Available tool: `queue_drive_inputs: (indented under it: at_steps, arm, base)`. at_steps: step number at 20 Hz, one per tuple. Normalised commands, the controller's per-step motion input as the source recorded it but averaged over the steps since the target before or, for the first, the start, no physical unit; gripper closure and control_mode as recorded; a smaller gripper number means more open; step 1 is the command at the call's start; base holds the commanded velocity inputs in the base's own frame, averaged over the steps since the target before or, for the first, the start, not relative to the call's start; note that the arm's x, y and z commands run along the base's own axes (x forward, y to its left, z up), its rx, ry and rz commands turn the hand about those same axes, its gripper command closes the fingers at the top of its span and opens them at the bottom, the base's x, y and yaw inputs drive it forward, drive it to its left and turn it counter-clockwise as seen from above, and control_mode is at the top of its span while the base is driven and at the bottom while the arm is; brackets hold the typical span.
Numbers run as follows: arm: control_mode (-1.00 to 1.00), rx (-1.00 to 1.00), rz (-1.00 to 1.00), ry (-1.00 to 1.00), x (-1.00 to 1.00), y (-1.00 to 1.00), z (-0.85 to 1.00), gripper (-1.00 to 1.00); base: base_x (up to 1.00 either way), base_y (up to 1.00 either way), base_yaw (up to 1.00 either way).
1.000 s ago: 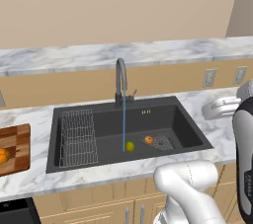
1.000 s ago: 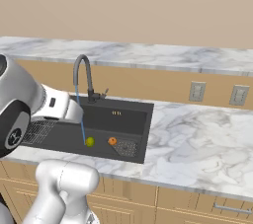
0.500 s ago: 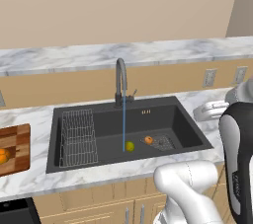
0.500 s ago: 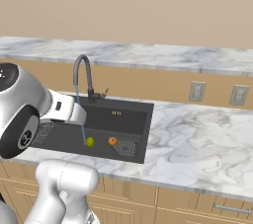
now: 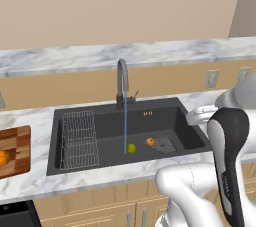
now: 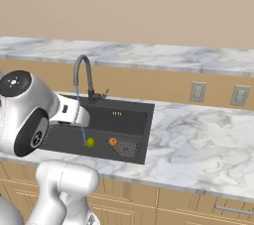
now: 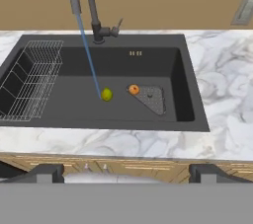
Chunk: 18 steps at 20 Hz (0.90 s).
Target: Pick the orange, pear, tangerine from the sink and place them on the cutting board to airdry. Then turn off the sink faucet.
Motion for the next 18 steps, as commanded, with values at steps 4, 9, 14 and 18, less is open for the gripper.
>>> queue_drive_inputs:
  at_steps: [4,9,14,18]
  arm:
    - [-1.00,0.00,0.00,0.00,0.26,0.00,-0.27,-1.00]
    - [-1.00,0.00,0.00,0.00,0.28,0.00,-0.27,-1.00]
    - [-1.00,0.00,-0.01,0.00,0.30,0.00,-0.31,-1.00]
    - [-1.00,0.00,0.00,0.00,0.29,0.00,-0.31,-1.00]
  base:
    - [0.00,0.00,0.00]
    - [0.00,0.00,0.00]
    - [0.00,0.00,0.00]
    - [0.00,0.00,0.00]
